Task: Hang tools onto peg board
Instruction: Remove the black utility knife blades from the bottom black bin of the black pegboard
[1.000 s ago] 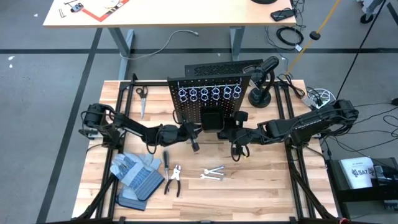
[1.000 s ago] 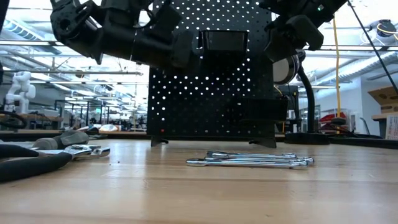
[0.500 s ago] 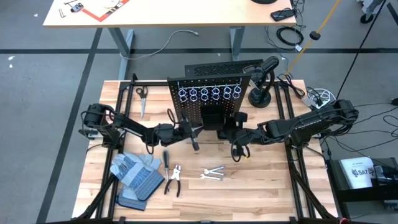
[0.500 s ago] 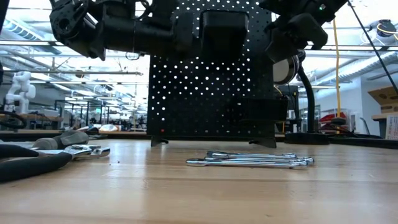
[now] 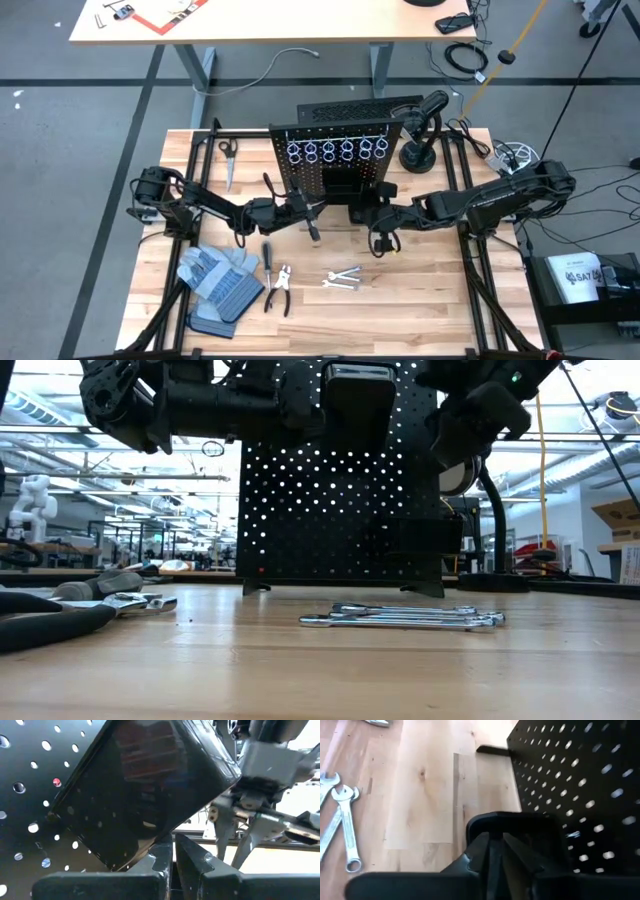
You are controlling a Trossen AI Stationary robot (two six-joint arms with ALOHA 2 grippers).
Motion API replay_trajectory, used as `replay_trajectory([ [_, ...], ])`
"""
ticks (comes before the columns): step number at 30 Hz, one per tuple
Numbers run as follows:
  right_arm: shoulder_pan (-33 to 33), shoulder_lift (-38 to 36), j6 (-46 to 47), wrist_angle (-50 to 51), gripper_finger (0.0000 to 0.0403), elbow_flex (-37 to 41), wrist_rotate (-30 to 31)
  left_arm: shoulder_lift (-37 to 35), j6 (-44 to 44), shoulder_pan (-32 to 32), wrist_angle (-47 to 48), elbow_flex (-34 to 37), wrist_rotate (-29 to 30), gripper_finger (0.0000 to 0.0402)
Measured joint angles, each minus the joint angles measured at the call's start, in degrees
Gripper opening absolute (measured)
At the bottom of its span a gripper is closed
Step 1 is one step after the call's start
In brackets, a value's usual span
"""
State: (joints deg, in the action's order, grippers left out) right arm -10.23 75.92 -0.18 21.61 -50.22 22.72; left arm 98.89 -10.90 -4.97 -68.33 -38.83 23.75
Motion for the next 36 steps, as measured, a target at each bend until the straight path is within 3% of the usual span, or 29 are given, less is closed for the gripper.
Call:
replay_trajectory([
  [7, 3.8, 3.5, 3.6, 0.0, 0.0122, 0.0, -1.0, 0.0, 0.0, 0.0, 0.0, 0.0, 0.0, 0.0031],
  [10, 5.9, 4.7, 5.9, 0.0, 0.014, 0.0, -5.5, 0.0, 0.1, 0.0, 0.0, 0.0, 0.0, 0.0031],
  [21, 8.9, 8.1, 8.7, -0.6, 0.0179, 0.0, -9.5, 0.0, 0.0, 0.0, -0.4, 0.0, 0.0, 0.0031],
  [36, 9.5, 9.0, 8.5, -1.0, 0.0219, 0.0, -9.4, 0.0, 0.1, 0.0, -0.3, 0.0, 0.0, 0.0031],
])
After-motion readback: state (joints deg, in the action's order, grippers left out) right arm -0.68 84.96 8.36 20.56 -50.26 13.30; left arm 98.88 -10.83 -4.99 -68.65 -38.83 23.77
